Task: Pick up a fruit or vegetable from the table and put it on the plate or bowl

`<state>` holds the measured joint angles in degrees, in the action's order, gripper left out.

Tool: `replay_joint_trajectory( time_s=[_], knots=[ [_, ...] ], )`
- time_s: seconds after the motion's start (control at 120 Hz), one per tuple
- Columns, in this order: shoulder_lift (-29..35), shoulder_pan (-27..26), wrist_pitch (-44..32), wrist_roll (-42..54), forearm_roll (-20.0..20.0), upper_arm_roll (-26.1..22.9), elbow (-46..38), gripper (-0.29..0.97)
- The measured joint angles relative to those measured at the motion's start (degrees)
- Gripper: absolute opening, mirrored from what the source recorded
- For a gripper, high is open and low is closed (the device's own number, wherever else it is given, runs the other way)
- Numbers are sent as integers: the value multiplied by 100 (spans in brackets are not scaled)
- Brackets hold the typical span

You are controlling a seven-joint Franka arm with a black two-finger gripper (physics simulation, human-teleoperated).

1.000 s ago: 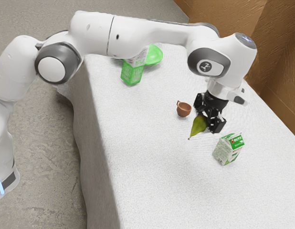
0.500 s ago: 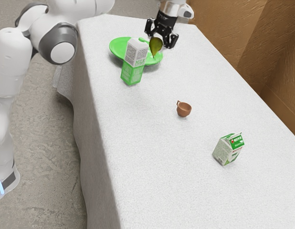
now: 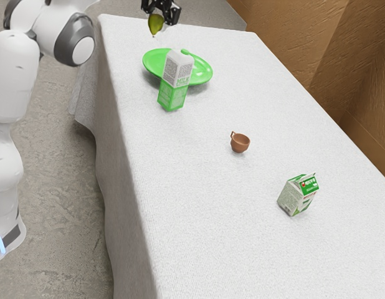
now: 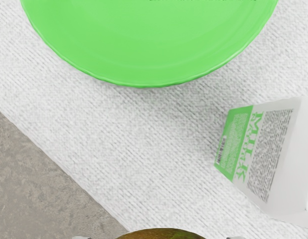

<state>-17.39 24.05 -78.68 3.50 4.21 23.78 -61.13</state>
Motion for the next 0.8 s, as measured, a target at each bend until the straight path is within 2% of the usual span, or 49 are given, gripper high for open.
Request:
replay_joint_trajectory(
  time_s=[0.133,0.317,0.367,0.433,0.475,0.65,0.8],
  knots=[
    [-43,480,-154,428,57,-6,17,30],
    [-586,1149,-1204,1021,428,-101,226,29],
    [-741,1547,-1440,1165,492,-498,423,30],
    [-961,2370,-1781,1361,540,-1429,660,30],
    [-1064,2616,-1963,1475,555,-1727,751,30],
    [-1454,2739,-2492,1868,538,-2349,1101,29],
    [-1747,2659,-2831,2116,463,-2545,1095,29]
  ],
)
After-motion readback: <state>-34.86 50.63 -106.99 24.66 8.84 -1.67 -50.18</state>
